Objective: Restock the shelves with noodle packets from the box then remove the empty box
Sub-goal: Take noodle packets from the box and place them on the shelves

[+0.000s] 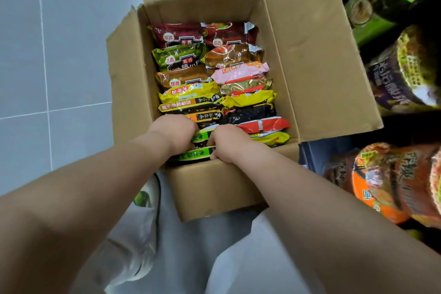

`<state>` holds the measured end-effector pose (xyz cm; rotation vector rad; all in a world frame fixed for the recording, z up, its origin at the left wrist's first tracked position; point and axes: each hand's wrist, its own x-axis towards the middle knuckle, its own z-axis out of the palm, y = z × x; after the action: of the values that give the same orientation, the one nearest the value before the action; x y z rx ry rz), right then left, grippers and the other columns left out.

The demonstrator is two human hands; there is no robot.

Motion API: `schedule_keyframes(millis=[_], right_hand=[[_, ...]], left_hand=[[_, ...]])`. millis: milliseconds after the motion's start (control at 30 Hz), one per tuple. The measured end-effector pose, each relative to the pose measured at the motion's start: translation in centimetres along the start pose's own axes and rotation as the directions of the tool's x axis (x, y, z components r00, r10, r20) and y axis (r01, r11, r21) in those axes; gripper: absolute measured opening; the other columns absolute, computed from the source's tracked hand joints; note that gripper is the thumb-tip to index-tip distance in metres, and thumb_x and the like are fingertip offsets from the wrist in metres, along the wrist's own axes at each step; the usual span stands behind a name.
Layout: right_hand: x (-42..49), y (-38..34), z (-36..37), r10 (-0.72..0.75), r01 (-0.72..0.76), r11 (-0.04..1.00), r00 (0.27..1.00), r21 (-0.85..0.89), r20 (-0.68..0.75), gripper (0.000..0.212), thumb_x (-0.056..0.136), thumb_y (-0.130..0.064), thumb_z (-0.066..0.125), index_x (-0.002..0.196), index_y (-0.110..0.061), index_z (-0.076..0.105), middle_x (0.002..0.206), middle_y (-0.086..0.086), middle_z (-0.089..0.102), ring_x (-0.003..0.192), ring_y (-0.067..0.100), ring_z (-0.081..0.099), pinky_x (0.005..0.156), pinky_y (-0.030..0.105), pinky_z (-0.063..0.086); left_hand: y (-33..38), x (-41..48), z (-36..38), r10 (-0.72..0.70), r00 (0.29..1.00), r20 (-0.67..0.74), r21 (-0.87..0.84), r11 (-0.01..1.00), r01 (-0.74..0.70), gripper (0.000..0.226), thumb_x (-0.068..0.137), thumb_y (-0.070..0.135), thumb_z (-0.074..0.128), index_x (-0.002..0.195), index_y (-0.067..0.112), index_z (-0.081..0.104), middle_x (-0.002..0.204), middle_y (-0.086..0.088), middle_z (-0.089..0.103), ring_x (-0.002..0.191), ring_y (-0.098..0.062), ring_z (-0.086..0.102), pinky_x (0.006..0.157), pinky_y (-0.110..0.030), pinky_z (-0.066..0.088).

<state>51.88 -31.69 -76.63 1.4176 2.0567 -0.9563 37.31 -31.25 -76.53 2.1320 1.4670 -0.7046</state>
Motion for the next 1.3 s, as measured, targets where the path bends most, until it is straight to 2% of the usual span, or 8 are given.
schedule_keyframes(millis=[233,433,600,700,867,1000,1200,1300], right_hand=[[-1.1,0.1,-0.4,-0.005,0.01,0.998,0.998,0.058,-0.07,0.021,0.087,-0.023,0.066,0.106,-0.018,0.071,0.103,0.006,0.068,0.098,0.027,0.06,0.081,0.034,0.051],[-5.4,-0.4,-3.3,-0.079,0.115,0.973,0.98,0.199,-0.181,0.015,0.095,-0.018,0.052,0.105,-0.016,0.063,0.103,0.006,0.062,0.093,0.025,0.055,0.072,0.031,0.045],[-8.1,0.3,-6.0,-0.047,0.125,0.96,0.954,0.252,-0.297,0.017,0.098,-0.018,0.041,0.111,-0.019,0.053,0.103,0.008,0.062,0.091,0.029,0.054,0.073,0.037,0.046],[-9.1,1.0,-7.1,0.037,0.063,0.975,0.898,0.212,-0.438,0.025,0.1,-0.021,0.038,0.118,-0.02,0.054,0.104,0.008,0.066,0.095,0.032,0.057,0.071,0.036,0.041],[-9.1,1.8,-8.9,0.113,-0.02,0.982,0.858,0.186,-0.501,0.022,0.1,-0.02,0.037,0.114,-0.018,0.054,0.095,0.007,0.066,0.081,0.028,0.056,0.062,0.031,0.035],[-10.0,1.6,-10.8,0.213,-0.103,0.966,0.839,0.238,-0.501,0.018,0.1,-0.02,0.038,0.111,-0.019,0.053,0.096,0.007,0.067,0.079,0.027,0.054,0.061,0.032,0.037],[-17.5,-2.2,-17.4,0.382,-0.287,0.921,0.792,0.262,-0.476,0.024,0.097,-0.009,0.042,0.119,-0.017,0.049,0.101,0.01,0.065,0.075,0.027,0.049,0.059,0.03,0.033],[-23.5,-4.5,-22.5,0.403,-0.327,0.915,0.781,0.236,-0.477,0.02,0.096,-0.009,0.045,0.115,-0.017,0.049,0.094,0.011,0.064,0.076,0.029,0.053,0.059,0.031,0.031]], left_hand=[[0.0,-1.4,-0.9,-0.035,0.998,-0.052,-0.09,0.995,0.031,0.027,0.086,0.033,0.06,0.11,0.022,0.061,0.082,0.003,0.052,0.081,-0.022,0.053,0.062,-0.029,0.039],[-1.7,-3.6,-4.6,-0.07,0.995,-0.075,-0.274,0.961,0.047,0.043,0.081,0.031,0.067,0.121,0.019,0.06,0.107,-0.005,0.066,0.096,-0.024,0.06,0.078,-0.03,0.048],[-3.1,-5.3,-7.7,-0.192,0.981,-0.038,-0.599,0.79,0.131,0.049,0.083,0.031,0.069,0.128,0.016,0.053,0.125,-0.007,0.058,0.106,-0.024,0.057,0.092,-0.031,0.045],[-3.4,-5.9,-8.6,-0.259,0.965,-0.039,-0.693,0.703,0.161,0.051,0.088,0.03,0.064,0.134,0.013,0.048,0.134,-0.009,0.054,0.113,-0.025,0.055,0.093,-0.028,0.041],[-3.7,-5.8,-10.1,-0.271,0.962,-0.003,-0.616,0.759,0.212,0.061,0.088,0.042,0.062,0.137,0.008,0.045,0.132,-0.011,0.055,0.115,-0.027,0.055,0.099,-0.036,0.043],[-3.9,-6.2,-12.8,-0.28,0.96,0.0,-0.539,0.808,0.236,0.062,0.087,0.041,0.064,0.134,0.005,0.048,0.127,-0.014,0.058,0.111,-0.028,0.058,0.091,-0.034,0.046],[-4.2,-12.3,-21.5,-0.368,0.93,0.013,-0.525,0.789,0.32,0.04,0.082,0.035,0.067,0.109,0.006,0.064,0.092,-0.009,0.065,0.085,-0.026,0.059,0.07,-0.032,0.048],[-3.8,-17.7,-27.6,-0.354,0.935,0.023,-0.536,0.785,0.31,0.039,0.082,0.036,0.067,0.112,0.011,0.063,0.094,-0.009,0.066,0.083,-0.024,0.057,0.069,-0.029,0.044]])
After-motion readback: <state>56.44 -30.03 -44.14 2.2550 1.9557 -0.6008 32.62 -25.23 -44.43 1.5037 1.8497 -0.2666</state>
